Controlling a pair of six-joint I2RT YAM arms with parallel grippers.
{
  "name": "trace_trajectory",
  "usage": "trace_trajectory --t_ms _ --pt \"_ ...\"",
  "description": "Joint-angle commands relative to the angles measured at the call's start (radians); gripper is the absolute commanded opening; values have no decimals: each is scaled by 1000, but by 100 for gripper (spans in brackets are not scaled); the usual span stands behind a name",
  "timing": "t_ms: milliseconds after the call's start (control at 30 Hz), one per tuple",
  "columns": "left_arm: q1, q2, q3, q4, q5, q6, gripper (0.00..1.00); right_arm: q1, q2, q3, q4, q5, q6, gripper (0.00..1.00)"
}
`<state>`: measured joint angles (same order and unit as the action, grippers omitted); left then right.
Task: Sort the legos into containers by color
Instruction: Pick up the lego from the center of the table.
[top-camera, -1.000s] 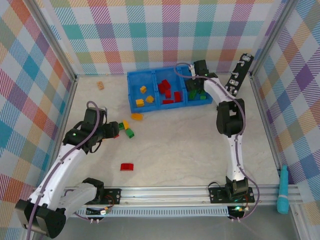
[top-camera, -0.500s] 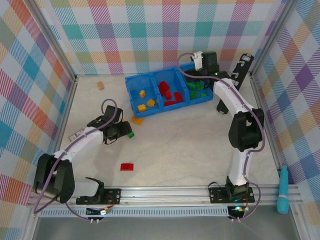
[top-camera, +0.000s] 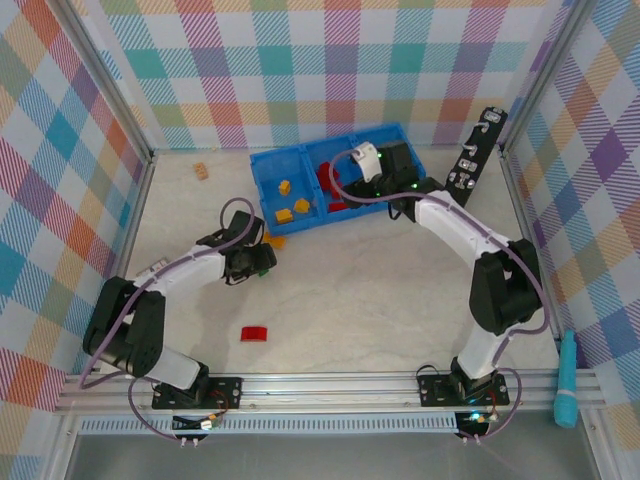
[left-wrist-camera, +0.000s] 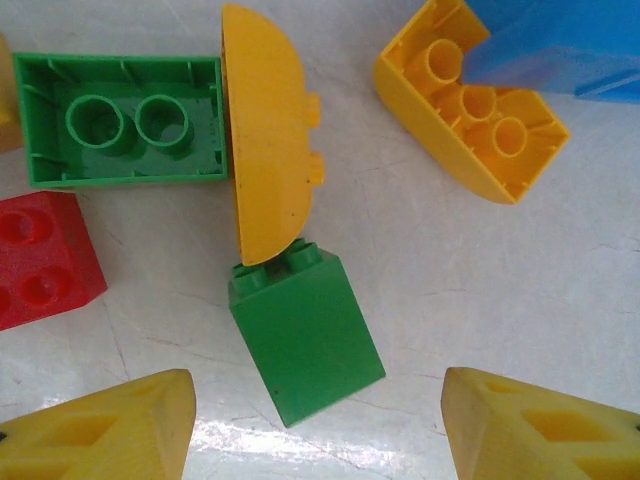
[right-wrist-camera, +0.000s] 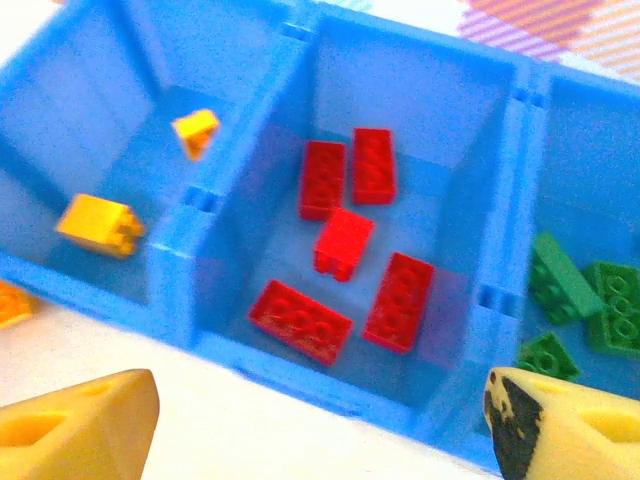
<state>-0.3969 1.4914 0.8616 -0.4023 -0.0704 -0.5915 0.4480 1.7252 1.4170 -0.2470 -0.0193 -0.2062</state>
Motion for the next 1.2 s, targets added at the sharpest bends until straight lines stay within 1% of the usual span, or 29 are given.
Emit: trace_trajectory --t_ms 0,133,200,300,467,600,667,733,800,933,1033,1067,1133,1167 --pt "-8 54 27 11 -23 -18 67 12 -55 -38 39 -14 5 85" --pt "-9 105 54 6 -41 -14 67 30 -102 -78 34 -2 16 85" --pt "-10 124 60 15 -47 -20 66 31 -118 -90 35 1 16 85" --pt "-10 150 69 30 -46 -24 56 32 -131 -107 33 7 17 85" --pt "-11 170 73 34 -43 -21 37 32 -137 -136 31 15 18 86" --pt "-11 138 66 15 -42 -5 29 32 -142 -158 32 9 24 86" --pt "-11 94 60 14 -21 18 27 32 -153 -182 49 -7 22 86" --pt "-11 28 50 40 34 52 26 31 -175 -219 83 -51 8 86" --pt "-8 -45 48 73 116 97 26 31 -210 -276 142 -138 -18 87" --pt "28 -150 94 105 352 142 26 32 -308 -441 336 -414 -87 89" --pt "55 -171 141 115 556 131 26 32 -363 -550 506 -581 -77 90" --pt "59 -173 155 157 606 118 26 33 -375 -571 555 -624 -61 91" --pt "65 -182 159 211 680 69 26 44 -382 -594 637 -669 -23 92" --pt "68 -185 151 255 716 34 26 58 -383 -602 670 -670 -18 95"
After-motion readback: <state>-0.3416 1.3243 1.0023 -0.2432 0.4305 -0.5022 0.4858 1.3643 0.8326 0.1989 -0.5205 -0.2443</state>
